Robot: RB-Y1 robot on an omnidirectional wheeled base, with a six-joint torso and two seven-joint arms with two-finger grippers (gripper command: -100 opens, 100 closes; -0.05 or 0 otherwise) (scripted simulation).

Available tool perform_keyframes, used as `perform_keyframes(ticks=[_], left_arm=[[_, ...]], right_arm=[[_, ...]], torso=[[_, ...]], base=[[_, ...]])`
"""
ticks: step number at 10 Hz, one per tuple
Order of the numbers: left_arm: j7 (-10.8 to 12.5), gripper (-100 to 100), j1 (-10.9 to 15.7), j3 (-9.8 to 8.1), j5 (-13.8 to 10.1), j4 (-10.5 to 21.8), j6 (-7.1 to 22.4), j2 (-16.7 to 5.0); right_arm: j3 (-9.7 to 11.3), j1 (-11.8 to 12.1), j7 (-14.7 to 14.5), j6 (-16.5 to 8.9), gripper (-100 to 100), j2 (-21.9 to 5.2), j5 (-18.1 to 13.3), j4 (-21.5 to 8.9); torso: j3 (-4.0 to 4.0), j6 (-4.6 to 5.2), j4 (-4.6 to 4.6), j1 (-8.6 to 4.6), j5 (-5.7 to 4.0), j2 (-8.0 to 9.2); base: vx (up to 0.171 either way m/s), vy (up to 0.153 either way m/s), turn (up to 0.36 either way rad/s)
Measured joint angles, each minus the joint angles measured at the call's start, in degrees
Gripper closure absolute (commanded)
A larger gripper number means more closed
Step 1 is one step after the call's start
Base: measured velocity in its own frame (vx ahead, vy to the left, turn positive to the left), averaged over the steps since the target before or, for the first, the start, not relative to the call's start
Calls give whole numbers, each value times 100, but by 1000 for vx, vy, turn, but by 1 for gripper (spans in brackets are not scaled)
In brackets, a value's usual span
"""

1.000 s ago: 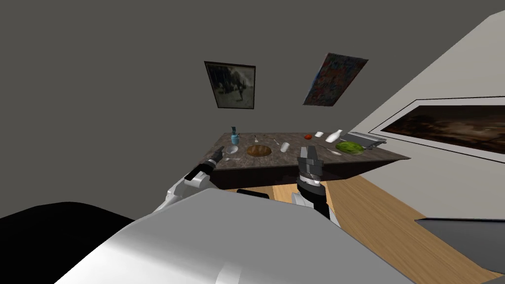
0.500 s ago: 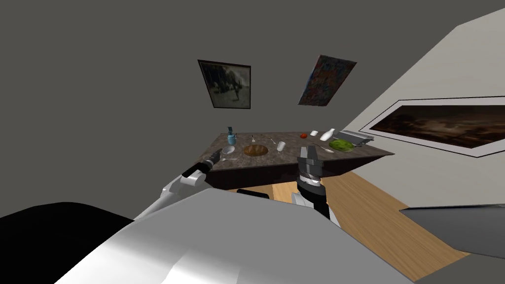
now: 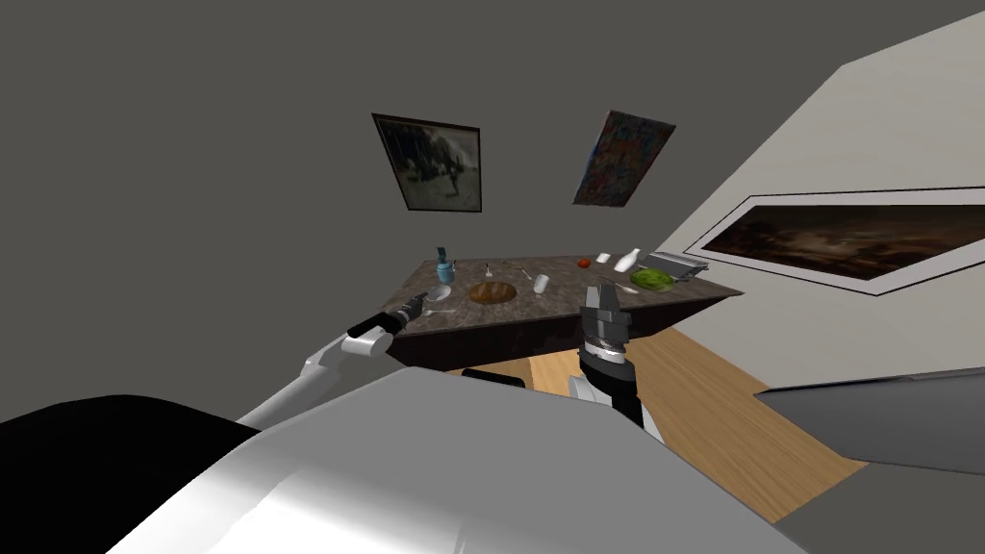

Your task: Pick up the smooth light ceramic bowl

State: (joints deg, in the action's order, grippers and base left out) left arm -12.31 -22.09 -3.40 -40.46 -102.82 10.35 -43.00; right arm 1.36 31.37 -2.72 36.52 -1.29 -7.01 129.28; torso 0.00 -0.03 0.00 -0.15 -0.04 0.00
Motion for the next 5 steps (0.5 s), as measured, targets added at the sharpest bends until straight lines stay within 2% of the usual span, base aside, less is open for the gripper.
perform_keyframes(ticks=[2, 3, 5], left_arm=[[-42, -100, 60, -25, -278, 214, 239, -221], [-66, -100, 99, 7, -492, 416, 296, -433], [-85, -100, 228, -55, -724, 600, 609, -609]], right_arm=[[0, 0, 0, 0, 0, 0, 0, 0], [0, 0, 0, 0, 0, 0, 0, 0], [0, 0, 0, 0, 0, 0, 0, 0]], torso=[[1, 0, 0, 1, 0, 1], [-1, 2, 0, -4, -1, -1], [0, 2, 0, -3, -1, 0]], base=[[7, -53, -78], [7, -52, -42], [3, -49, -70]])
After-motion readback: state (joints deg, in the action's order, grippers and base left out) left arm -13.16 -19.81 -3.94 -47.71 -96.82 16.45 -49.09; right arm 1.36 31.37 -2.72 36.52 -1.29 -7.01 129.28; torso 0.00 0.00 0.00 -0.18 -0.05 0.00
